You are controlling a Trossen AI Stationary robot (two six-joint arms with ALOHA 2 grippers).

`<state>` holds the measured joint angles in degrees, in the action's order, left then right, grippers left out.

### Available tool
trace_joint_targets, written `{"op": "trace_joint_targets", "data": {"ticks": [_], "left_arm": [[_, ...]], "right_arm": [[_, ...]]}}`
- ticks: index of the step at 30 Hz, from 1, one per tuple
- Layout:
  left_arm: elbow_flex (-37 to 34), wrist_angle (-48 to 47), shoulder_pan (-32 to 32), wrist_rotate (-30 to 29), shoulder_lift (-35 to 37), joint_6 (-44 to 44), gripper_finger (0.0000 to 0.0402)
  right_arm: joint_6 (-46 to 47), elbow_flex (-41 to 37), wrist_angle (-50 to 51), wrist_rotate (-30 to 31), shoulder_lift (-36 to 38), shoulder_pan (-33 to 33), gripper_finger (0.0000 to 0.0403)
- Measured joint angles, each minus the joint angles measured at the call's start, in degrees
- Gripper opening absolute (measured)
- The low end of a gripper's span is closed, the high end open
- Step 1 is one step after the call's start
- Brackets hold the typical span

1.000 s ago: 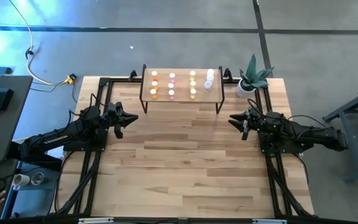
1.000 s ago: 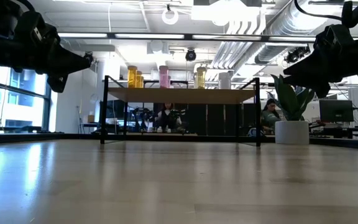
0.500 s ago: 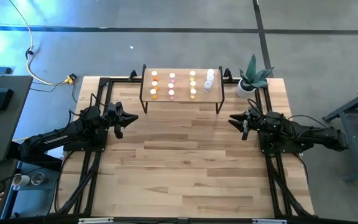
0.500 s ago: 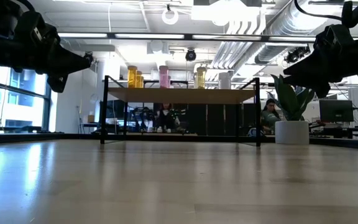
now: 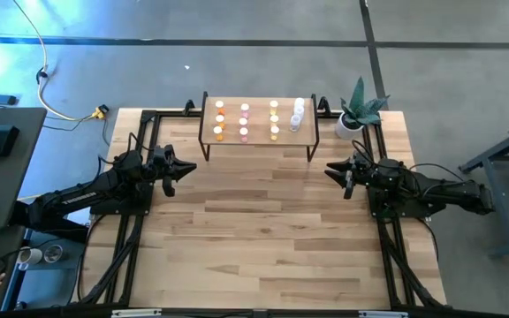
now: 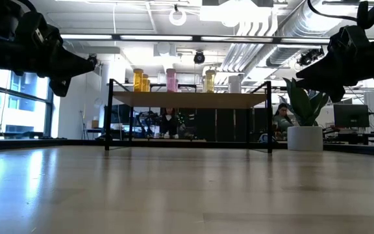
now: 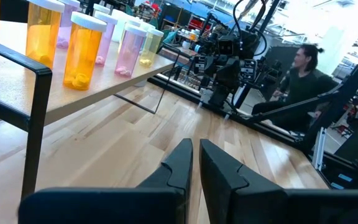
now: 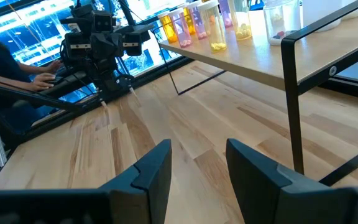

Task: Pick and place medicine bottles onto shelf by color
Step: Return to Home Position

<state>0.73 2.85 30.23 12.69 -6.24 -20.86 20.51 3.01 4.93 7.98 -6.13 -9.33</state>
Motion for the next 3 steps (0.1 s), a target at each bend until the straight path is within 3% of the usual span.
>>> {"op": "trace_joint_targets", "data": {"ticks": [3], "left_arm": [[0.0,0.0,0.0,0.0,0.0,0.0,0.0021]], "right_arm": [[0.0,0.0,0.0,0.0,0.0,0.0,0.0145]]}}
